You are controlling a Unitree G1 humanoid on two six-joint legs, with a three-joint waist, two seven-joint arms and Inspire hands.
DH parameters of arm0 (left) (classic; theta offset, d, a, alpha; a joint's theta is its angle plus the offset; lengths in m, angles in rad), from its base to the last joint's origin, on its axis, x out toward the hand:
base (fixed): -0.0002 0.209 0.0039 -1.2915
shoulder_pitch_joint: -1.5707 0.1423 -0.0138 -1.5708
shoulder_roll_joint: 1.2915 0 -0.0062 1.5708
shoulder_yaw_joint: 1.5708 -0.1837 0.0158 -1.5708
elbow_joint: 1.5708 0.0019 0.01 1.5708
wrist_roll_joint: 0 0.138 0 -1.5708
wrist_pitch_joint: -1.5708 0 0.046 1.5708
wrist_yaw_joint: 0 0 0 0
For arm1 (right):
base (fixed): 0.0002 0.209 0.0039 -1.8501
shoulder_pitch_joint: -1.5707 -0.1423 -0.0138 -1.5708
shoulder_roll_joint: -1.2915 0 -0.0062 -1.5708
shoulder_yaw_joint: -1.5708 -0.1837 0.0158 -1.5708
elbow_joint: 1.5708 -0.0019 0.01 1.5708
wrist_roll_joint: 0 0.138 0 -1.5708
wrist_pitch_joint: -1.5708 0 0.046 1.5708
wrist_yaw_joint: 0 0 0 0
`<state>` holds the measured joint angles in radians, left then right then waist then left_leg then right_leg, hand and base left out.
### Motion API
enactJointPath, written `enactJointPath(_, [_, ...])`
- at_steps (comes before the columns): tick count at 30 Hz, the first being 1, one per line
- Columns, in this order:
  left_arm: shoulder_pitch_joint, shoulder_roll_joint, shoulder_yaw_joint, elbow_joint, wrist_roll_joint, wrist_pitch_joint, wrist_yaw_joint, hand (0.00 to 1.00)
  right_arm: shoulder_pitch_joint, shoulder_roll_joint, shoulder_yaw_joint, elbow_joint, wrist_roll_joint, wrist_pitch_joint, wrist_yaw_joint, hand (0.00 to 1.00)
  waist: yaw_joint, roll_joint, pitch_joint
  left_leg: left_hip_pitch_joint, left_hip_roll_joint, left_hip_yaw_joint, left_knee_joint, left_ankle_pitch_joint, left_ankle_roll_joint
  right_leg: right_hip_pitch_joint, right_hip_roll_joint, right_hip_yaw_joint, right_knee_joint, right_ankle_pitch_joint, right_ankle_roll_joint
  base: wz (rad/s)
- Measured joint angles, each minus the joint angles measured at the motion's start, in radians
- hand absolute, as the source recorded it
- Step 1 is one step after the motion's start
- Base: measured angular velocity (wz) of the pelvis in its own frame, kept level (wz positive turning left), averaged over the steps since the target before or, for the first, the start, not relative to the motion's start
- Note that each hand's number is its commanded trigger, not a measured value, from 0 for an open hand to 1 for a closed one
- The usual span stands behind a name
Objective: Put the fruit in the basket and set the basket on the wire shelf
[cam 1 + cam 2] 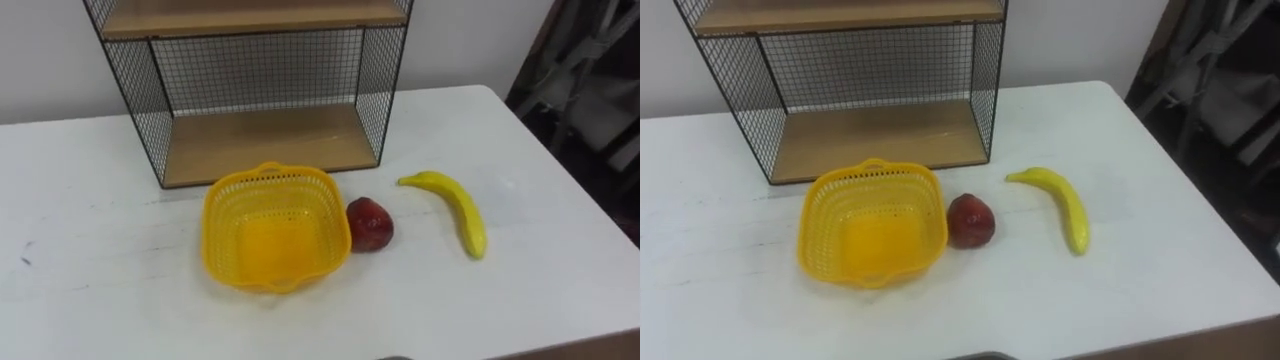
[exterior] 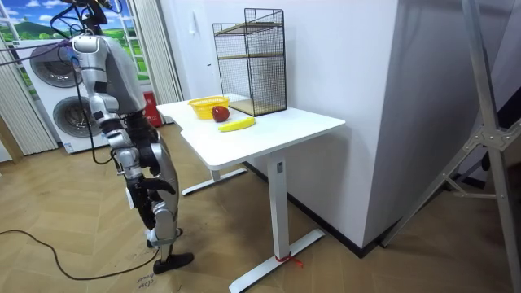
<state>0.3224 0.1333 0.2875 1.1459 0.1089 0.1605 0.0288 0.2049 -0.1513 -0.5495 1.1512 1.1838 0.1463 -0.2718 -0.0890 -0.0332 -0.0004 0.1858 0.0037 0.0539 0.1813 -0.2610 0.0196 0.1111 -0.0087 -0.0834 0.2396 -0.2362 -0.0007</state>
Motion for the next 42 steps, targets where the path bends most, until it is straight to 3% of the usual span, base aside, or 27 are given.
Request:
enactJointPath(3, [0.007,0.001,0.037,-0.001,-0.019,0.000,0.031,0.00,-0.029,-0.023,-0.083,-0.018,0.047,-0.043,-0.087,0.00,-0.001,-0.013,-0.0017,-0.002,0.000,0.000,0.000,0.000,0.000,-0.001,0.000,-0.002,-0.002,0.000,-0.001,0.00])
enactJointPath(10, [0.025,0.004,0.055,-0.071,-0.004,-0.019,0.058,0.00,-0.047,-0.039,-0.174,-0.351,0.027,-0.123,-0.353,0.00,0.001,-0.033,-0.0012,-0.032,-0.003,0.016,0.010,0.001,0.000,-0.032,0.001,0.015,0.001,0.002,0.003,-0.05])
enactJointPath(15, [0.021,0.004,0.048,-0.104,0.029,-0.026,0.077,0.00,-0.095,-0.070,-0.181,-0.593,-0.160,-0.169,-0.525,0.00,-0.008,-0.032,-0.0003,-0.042,-0.002,0.017,0.009,0.001,0.001,-0.042,0.001,0.015,-0.001,0.004,0.003,-0.01])
enactJointPath(17, [0.022,0.004,0.045,-0.106,0.053,-0.038,0.078,0.00,-0.106,-0.077,-0.178,-0.721,-0.304,-0.181,-0.593,0.00,0.003,-0.030,0.0004,-0.044,-0.001,0.023,0.009,0.001,0.001,-0.046,0.002,0.017,-0.003,0.005,0.003,-0.05])
enactJointPath(20, [0.021,0.007,0.017,-0.107,0.049,-0.042,0.078,0.00,-0.108,-0.080,-0.148,-0.903,-0.445,-0.211,-0.644,0.00,0.012,-0.026,-0.0007,-0.056,-0.001,0.025,0.008,0.001,0.000,-0.060,0.004,0.021,-0.003,0.006,0.002,-0.02])
enactJointPath(24, [0.023,0.006,0.001,-0.105,0.053,-0.058,0.078,0.00,-0.111,-0.085,-0.120,-1.063,-0.577,-0.215,-0.672,0.00,0.021,-0.027,0.0003,-0.071,0.002,0.017,0.007,0.001,0.000,-0.061,0.006,0.012,-0.003,0.014,0.000,0.04])
enactJointPath(30, [0.023,0.013,-0.020,-0.101,0.062,-0.059,0.078,0.00,-0.111,-0.096,-0.024,-1.194,-0.721,-0.220,-0.616,0.00,0.047,-0.026,0.0024,-0.070,0.003,0.013,0.007,0.001,0.000,-0.061,0.006,0.010,-0.003,0.014,-0.001,0.00])
enactJointPath(36, [0.024,0.018,-0.037,-0.076,0.061,-0.081,0.056,0.00,-0.111,-0.111,0.093,-1.250,-0.775,-0.218,-0.392,0.00,0.061,-0.026,0.0027,-0.069,0.006,0.012,0.010,0.001,0.000,-0.060,0.006,0.004,-0.003,0.018,-0.004,0.01])
enactJointPath(42, [0.023,0.021,-0.062,-0.066,0.060,-0.083,0.043,0.00,-0.110,-0.174,0.210,-1.258,-0.846,-0.200,-0.181,0.00,0.070,-0.032,0.0052,-0.070,0.005,0.008,0.019,0.001,0.000,-0.060,0.005,0.001,-0.010,0.019,-0.004,0.03])
